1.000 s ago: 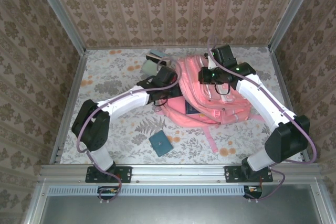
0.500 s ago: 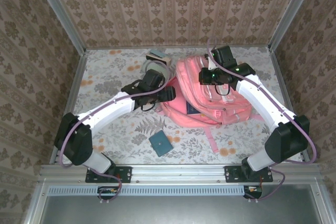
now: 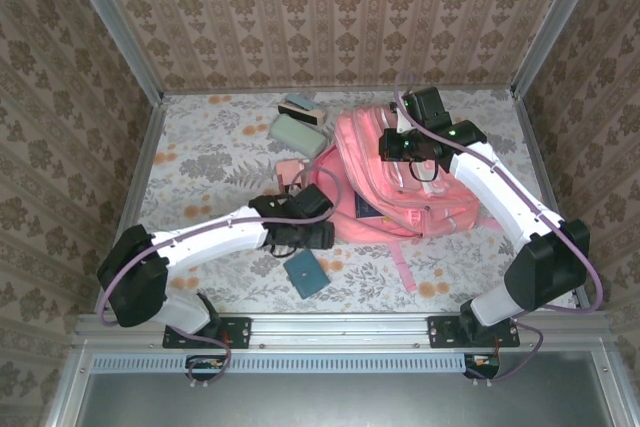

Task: Pack the student bag
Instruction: Move the personal item from the bottom-center of the table.

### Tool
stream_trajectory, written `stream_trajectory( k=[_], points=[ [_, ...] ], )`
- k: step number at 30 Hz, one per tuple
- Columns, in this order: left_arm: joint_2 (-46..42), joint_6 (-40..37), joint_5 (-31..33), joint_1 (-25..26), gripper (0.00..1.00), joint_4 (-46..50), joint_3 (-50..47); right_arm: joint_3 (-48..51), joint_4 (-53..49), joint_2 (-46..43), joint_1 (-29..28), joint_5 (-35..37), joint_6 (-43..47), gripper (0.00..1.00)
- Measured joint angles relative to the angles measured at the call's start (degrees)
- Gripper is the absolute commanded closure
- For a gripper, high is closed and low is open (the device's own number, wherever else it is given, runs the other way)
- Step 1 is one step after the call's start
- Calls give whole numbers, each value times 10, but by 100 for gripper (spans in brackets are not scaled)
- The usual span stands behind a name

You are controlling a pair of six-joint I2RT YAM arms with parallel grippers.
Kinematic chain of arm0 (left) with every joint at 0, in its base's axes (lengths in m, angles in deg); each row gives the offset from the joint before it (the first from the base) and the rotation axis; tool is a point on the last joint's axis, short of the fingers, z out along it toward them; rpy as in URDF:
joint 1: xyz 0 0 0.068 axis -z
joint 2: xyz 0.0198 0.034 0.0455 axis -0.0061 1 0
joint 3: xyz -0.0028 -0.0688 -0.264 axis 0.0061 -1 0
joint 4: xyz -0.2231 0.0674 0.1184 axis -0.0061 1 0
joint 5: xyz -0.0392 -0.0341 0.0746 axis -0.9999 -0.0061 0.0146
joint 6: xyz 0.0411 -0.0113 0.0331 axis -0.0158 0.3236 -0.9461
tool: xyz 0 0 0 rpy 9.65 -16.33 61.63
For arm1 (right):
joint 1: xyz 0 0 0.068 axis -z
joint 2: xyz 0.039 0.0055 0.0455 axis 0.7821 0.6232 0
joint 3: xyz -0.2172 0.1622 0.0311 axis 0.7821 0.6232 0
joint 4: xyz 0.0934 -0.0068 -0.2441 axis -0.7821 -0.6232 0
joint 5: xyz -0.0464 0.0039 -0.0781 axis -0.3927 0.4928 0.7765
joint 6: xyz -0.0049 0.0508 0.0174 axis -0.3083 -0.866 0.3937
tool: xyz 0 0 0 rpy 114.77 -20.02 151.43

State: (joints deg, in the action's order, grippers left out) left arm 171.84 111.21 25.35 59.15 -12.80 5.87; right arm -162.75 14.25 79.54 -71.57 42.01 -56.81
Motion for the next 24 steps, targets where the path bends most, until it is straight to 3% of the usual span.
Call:
stream_trajectory(
  k=[4, 6, 8, 11, 19, 24],
  points=[
    [4, 22, 0, 43, 23, 10, -22, 3, 1, -1, 0, -1, 0, 99],
    [13, 30, 0, 59, 35, 15, -33, 3, 1, -1, 0, -1, 0, 99],
    [26, 38, 2, 68, 39, 22, -40, 4, 2, -2, 0, -1, 0, 99],
    [40, 43, 2, 72, 60, 25, -50, 8, 5, -6, 0, -1, -1, 98],
    [63, 40, 11, 59, 67, 18, -54, 11, 10, -8, 0, -1, -2, 98],
    [63, 15, 21, -11, 67, 9, -58, 11, 10, -8, 0, -1, -2, 98]
  ],
)
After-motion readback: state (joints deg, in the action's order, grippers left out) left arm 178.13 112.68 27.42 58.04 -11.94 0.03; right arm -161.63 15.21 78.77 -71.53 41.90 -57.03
